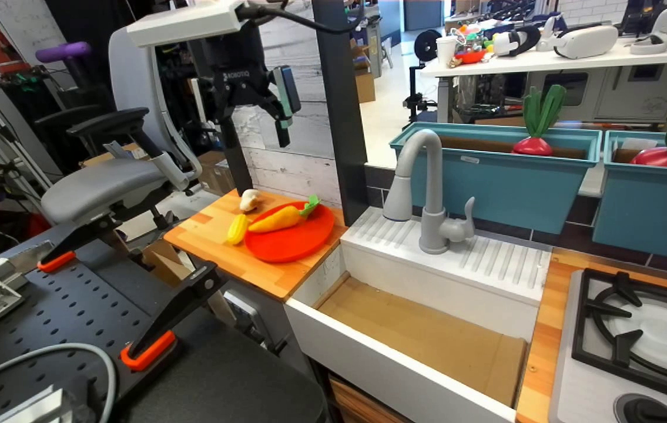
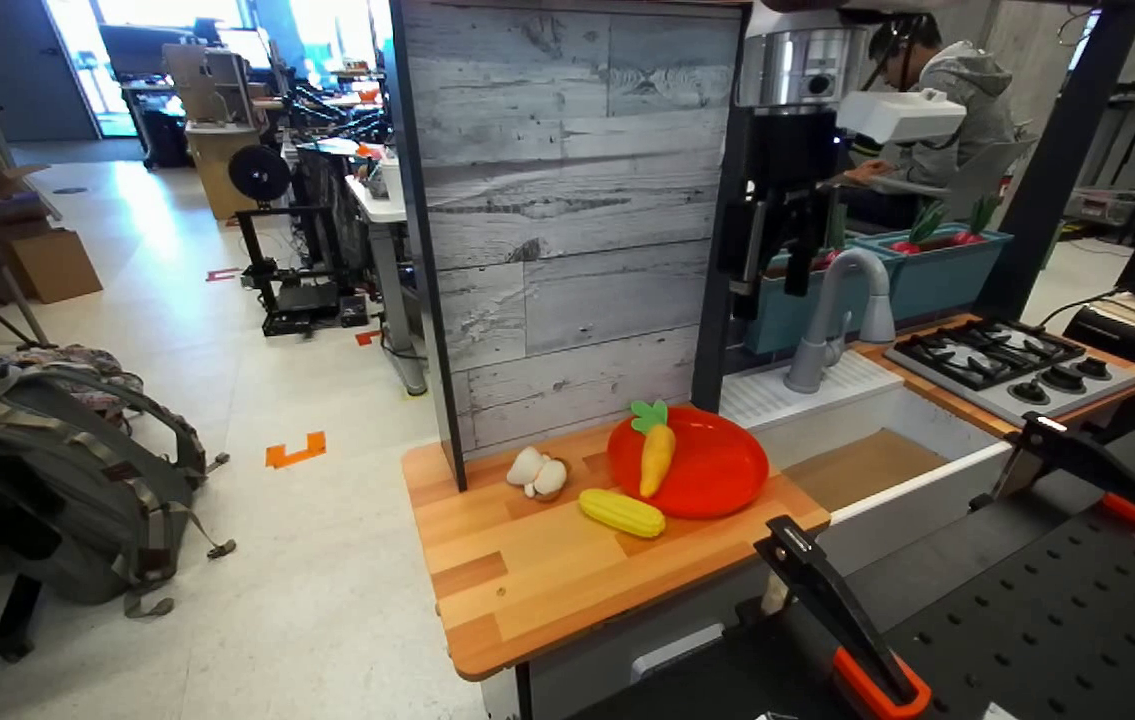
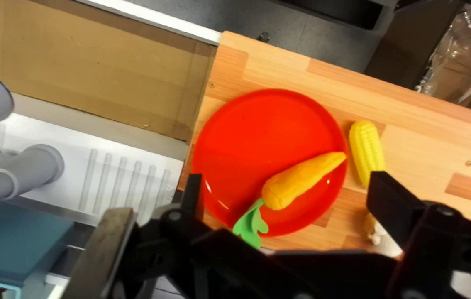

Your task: Move the grey tap to the left, move it the right and then move the brown toy closer to edge

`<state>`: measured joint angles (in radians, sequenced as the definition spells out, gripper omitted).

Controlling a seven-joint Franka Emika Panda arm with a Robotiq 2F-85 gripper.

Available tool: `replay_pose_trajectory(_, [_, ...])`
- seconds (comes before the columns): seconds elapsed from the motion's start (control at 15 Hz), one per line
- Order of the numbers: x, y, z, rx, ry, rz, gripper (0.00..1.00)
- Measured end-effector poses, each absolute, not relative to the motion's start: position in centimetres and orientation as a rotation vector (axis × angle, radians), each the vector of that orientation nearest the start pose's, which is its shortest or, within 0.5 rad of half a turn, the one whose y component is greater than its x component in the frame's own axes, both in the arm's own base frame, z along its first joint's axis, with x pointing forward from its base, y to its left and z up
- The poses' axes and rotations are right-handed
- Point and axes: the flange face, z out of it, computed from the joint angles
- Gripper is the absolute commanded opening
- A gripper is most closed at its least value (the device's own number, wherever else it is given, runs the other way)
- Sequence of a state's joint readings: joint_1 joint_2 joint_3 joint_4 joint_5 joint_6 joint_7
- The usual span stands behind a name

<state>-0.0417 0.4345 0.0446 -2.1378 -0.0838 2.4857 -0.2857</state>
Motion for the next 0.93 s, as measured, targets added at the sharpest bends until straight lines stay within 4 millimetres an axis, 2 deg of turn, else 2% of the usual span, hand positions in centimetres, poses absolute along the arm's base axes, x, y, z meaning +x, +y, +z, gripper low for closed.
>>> replay_pose_trajectory(0.27, [56.8, 5.4, 18.0, -3.093, -0.639, 0.150, 1.00])
replay_pose_trajectory(0.47, [57.3, 8.8, 16.2, -3.090, -0.690, 0.169, 1.00])
replay_pose_trajectory(0.93, [59.9, 15.0, 11.6, -3.106, -0.778, 0.184, 1.00])
